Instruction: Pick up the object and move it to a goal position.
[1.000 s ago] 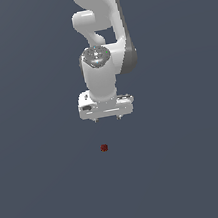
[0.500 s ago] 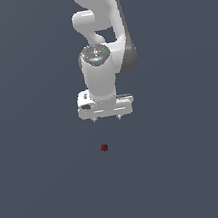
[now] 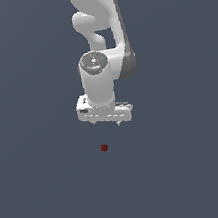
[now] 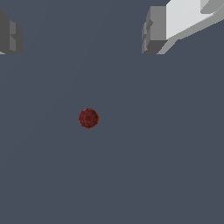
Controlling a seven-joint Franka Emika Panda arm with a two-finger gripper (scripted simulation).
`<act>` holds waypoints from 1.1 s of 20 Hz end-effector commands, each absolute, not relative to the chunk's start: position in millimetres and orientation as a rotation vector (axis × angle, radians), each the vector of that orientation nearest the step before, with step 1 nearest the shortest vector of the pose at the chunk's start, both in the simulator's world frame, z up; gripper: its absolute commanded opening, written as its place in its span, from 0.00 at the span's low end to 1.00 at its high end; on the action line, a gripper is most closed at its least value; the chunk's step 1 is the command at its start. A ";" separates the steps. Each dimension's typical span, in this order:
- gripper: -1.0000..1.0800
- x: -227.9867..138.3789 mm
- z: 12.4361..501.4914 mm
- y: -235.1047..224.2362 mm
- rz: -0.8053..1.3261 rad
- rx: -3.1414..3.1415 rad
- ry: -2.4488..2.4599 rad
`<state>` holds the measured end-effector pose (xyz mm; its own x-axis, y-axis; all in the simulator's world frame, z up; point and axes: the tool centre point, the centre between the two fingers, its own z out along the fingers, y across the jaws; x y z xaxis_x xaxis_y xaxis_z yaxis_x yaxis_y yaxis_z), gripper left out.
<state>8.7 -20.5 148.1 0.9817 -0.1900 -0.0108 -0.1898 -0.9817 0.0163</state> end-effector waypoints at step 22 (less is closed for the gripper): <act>0.96 54.3 78.1 -49.6 -0.005 2.865 -1.290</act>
